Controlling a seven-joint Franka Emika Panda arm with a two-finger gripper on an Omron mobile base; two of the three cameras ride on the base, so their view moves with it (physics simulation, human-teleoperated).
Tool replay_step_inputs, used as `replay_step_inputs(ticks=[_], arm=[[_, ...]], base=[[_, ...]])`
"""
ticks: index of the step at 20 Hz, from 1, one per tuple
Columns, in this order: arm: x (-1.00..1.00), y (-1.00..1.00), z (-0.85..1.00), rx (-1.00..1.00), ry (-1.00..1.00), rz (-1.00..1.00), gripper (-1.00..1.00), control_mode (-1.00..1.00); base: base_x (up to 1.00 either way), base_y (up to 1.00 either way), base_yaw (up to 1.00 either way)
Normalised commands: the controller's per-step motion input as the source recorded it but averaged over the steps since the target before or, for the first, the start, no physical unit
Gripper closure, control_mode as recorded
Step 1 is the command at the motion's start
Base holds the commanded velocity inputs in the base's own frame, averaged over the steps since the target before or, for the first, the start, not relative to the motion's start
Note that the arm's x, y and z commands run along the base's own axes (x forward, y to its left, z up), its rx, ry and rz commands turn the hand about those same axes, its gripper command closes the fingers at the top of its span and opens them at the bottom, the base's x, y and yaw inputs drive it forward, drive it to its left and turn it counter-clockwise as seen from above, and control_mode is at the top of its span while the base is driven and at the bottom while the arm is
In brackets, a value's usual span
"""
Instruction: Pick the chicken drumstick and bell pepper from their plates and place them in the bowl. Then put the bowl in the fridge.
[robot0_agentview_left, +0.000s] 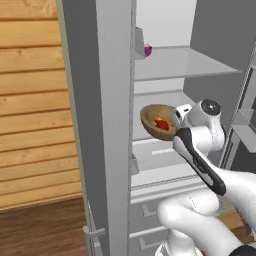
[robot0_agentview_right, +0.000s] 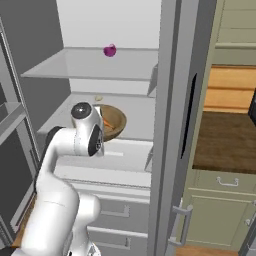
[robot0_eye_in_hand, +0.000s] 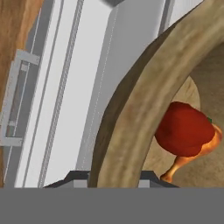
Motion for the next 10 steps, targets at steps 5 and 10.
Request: replay_step_inputs(ticks=[5, 10], arm=[[1.00, 0.33, -0.20, 0.00, 0.00, 0.01, 1.00, -1.00], [0.90, 0.17, -0.11, -0.01, 0.01, 0.00, 1.00, -1.00]], base=[[0.00, 0.00, 0.00], [0.00, 0.00, 0.00]])
